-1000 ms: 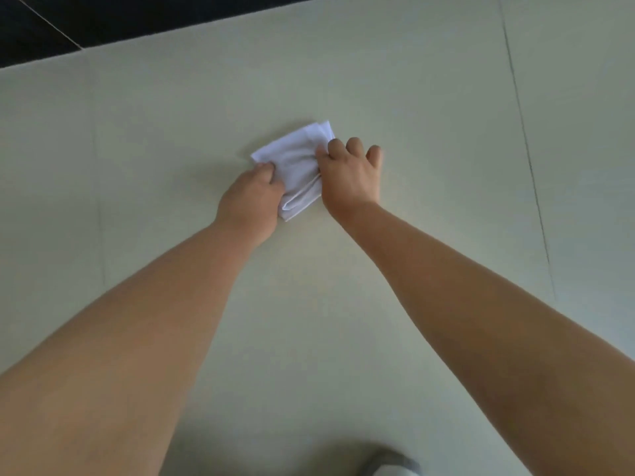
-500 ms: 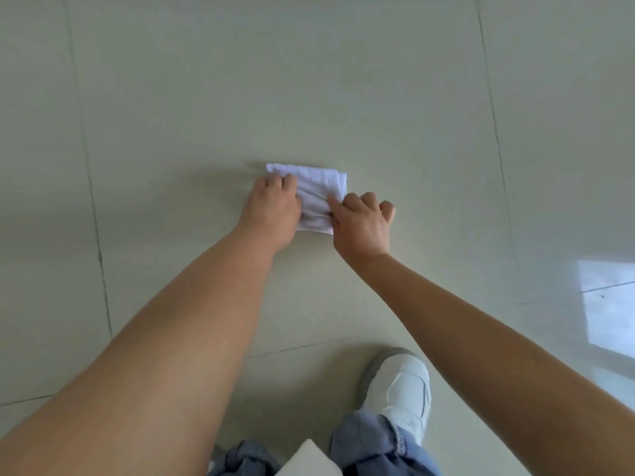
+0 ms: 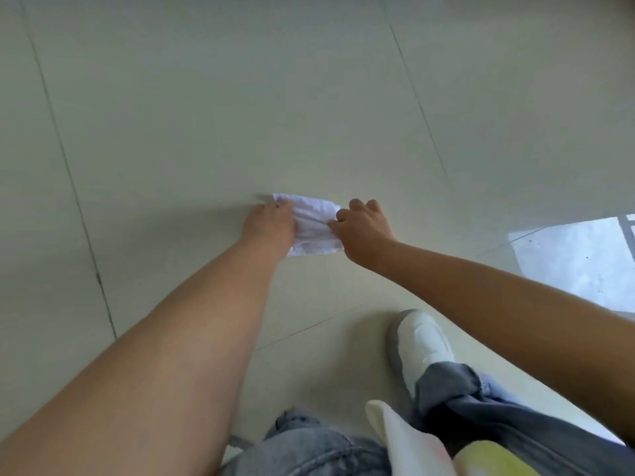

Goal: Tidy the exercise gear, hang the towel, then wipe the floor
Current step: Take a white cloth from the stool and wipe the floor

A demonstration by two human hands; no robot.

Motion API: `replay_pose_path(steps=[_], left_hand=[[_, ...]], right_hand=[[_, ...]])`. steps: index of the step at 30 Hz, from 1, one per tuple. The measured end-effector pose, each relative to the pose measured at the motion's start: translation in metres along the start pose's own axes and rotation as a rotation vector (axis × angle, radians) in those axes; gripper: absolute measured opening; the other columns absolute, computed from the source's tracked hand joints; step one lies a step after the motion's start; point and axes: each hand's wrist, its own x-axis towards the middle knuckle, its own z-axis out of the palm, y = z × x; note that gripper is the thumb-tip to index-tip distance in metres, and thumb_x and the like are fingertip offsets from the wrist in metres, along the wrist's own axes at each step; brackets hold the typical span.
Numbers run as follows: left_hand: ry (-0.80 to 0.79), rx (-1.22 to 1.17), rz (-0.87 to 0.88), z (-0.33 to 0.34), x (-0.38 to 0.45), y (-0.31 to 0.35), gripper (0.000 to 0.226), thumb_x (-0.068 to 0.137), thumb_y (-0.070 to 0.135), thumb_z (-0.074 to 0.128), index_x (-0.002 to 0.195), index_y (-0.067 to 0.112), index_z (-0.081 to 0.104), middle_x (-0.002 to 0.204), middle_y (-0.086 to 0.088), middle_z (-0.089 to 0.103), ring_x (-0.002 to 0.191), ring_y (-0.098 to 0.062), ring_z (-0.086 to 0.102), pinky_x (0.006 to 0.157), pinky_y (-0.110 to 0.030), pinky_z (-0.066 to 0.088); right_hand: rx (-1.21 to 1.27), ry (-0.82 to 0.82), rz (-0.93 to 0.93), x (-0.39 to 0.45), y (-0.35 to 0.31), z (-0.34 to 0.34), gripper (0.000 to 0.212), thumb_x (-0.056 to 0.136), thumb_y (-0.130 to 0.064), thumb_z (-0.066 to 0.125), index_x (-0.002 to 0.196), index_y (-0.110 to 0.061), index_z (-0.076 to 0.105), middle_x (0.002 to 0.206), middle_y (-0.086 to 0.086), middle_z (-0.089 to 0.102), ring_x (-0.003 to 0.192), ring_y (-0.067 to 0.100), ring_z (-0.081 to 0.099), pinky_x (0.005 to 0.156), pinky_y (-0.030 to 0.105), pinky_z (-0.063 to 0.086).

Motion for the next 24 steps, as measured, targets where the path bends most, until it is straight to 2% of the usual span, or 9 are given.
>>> replay_pose_path(steps=[2,5,9,13,17,19,21,22,24], left_hand=[[-0.003,0.027,0.011,-0.001,-0.003,0.003,0.060,0.088,0.021,0.063,0.139,0.005,0.035,0.139,-0.012,0.047,0.127,-0.027,0.050,0.101,-0.032,0.041],[0.018,0.107,0.056,-0.004,-0.006,0.008,0.057,0.092,0.022,0.058,0.140,0.002,0.035,0.142,-0.012,0.042,0.129,-0.026,0.046,0.103,-0.030,0.039],[0.057,0.222,0.120,0.005,-0.004,0.021,0.040,0.096,0.017,0.046,0.134,0.005,0.046,0.144,-0.017,0.035,0.129,-0.029,0.043,0.104,-0.034,0.037],[-0.025,0.321,0.158,-0.007,0.009,0.047,0.040,0.097,0.019,0.044,0.135,0.006,0.047,0.145,-0.017,0.032,0.132,-0.029,0.040,0.107,-0.034,0.035],[-0.113,0.423,0.270,-0.038,0.033,0.089,0.037,0.096,0.022,0.048,0.131,0.012,0.053,0.140,-0.011,0.043,0.128,-0.027,0.047,0.102,-0.034,0.041],[-0.146,0.451,0.318,-0.055,0.047,0.116,0.035,0.097,0.023,0.046,0.130,0.015,0.054,0.140,-0.008,0.046,0.128,-0.026,0.048,0.102,-0.034,0.041],[-0.187,0.470,0.335,-0.066,0.058,0.144,0.036,0.097,0.023,0.046,0.131,0.014,0.053,0.142,-0.008,0.045,0.129,-0.027,0.047,0.102,-0.035,0.041],[-0.203,0.474,0.352,-0.068,0.064,0.158,0.036,0.098,0.021,0.044,0.132,0.013,0.052,0.142,-0.008,0.045,0.130,-0.027,0.047,0.103,-0.035,0.041],[-0.209,0.462,0.385,-0.078,0.080,0.183,0.036,0.098,0.016,0.042,0.132,0.011,0.052,0.142,-0.009,0.047,0.130,-0.028,0.047,0.103,-0.036,0.042]], right_hand=[[-0.035,0.004,-0.014,-0.001,0.002,-0.006,0.028,0.086,-0.003,0.044,0.109,-0.011,0.059,0.111,0.001,0.058,0.114,0.026,0.043,0.089,0.033,0.032],[-0.081,0.024,-0.061,0.006,0.010,-0.002,0.028,0.085,-0.002,0.046,0.106,-0.012,0.061,0.110,0.000,0.058,0.113,0.025,0.044,0.081,0.030,0.027],[-0.056,0.055,-0.064,0.015,0.033,0.014,0.031,0.086,-0.002,0.045,0.111,-0.012,0.059,0.113,0.001,0.058,0.114,0.026,0.044,0.087,0.031,0.032],[0.001,0.027,-0.094,0.008,0.055,0.036,0.034,0.085,0.000,0.044,0.113,-0.010,0.058,0.112,0.002,0.058,0.111,0.027,0.045,0.087,0.031,0.033],[0.118,0.008,-0.063,0.000,0.102,0.052,0.039,0.081,0.002,0.047,0.115,-0.011,0.060,0.107,0.004,0.059,0.105,0.027,0.049,0.087,0.033,0.034],[0.101,0.156,-0.075,-0.004,0.126,0.066,0.031,0.061,0.000,0.068,0.089,-0.012,0.070,0.082,0.002,0.064,0.081,0.025,0.058,0.073,0.031,0.040],[0.086,0.222,-0.045,-0.007,0.152,0.078,0.036,0.023,0.000,0.076,0.053,-0.017,0.065,0.049,-0.005,0.053,0.047,0.020,0.054,0.052,0.023,0.034],[0.072,0.270,-0.031,-0.007,0.166,0.086,0.039,0.016,0.002,0.074,0.048,-0.018,0.063,0.043,-0.006,0.049,0.041,0.019,0.050,0.049,0.021,0.033],[0.083,0.295,0.014,-0.008,0.198,0.099,0.044,0.016,0.004,0.073,0.052,-0.019,0.067,0.042,-0.005,0.049,0.040,0.020,0.050,0.047,0.023,0.038]])
